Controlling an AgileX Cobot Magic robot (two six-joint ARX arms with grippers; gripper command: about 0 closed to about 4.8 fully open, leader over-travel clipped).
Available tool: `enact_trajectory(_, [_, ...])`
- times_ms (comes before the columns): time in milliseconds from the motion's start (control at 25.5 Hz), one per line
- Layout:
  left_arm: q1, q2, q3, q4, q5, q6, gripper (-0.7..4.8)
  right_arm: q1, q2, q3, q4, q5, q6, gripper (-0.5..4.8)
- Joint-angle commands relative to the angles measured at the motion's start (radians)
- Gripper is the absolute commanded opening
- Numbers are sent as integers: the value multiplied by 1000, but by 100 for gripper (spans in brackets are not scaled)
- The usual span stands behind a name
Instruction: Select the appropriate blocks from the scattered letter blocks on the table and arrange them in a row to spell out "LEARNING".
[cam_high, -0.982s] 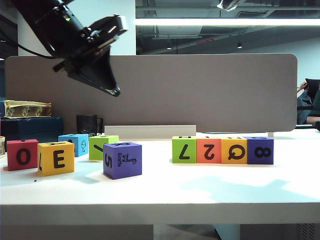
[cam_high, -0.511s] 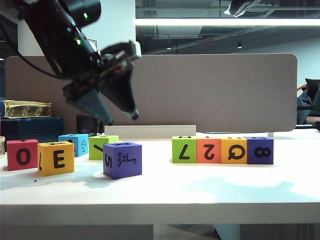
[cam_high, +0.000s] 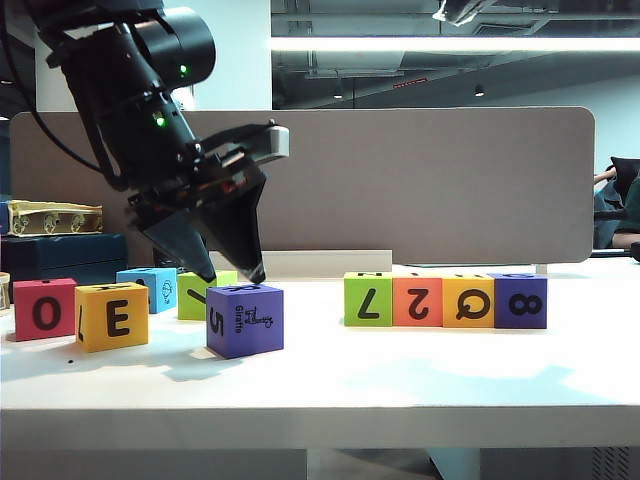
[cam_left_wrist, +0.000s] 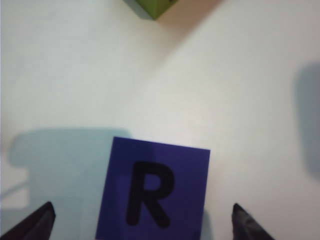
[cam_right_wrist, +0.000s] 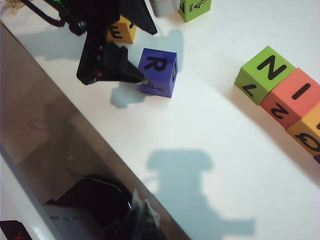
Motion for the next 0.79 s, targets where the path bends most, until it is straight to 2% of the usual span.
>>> enact_trajectory(39, [-5, 33, 2, 0, -2, 24, 477, 1, -2, 4, 11, -2, -3, -3])
enact_trajectory(157, [-5, 69, 2, 8, -2, 24, 473, 1, -2, 4, 11, -1, -3, -2])
enact_trajectory(275, [-5, 99, 2, 23, -1, 23, 422, 1, -2, 4, 11, -1, -3, -2])
enact_trajectory(314, [-5, 105, 2, 32, -1, 13, 377, 1, -2, 4, 11, 0, -3, -2])
enact_trajectory(393, [-5, 106, 2, 48, -1, 9, 337, 1, -2, 4, 11, -1, -3, -3])
enact_trajectory(511, [-5, 106, 2, 68, -1, -15, 335, 1, -2, 4, 11, -1, -3, -2])
enact_trajectory(707, [-5, 107, 2, 151, -2, -159, 327, 1, -2, 4, 11, -1, -3, -2])
enact_trajectory(786, [-5, 107, 2, 190, -2, -212, 282, 1, -2, 4, 11, -1, -3, -2])
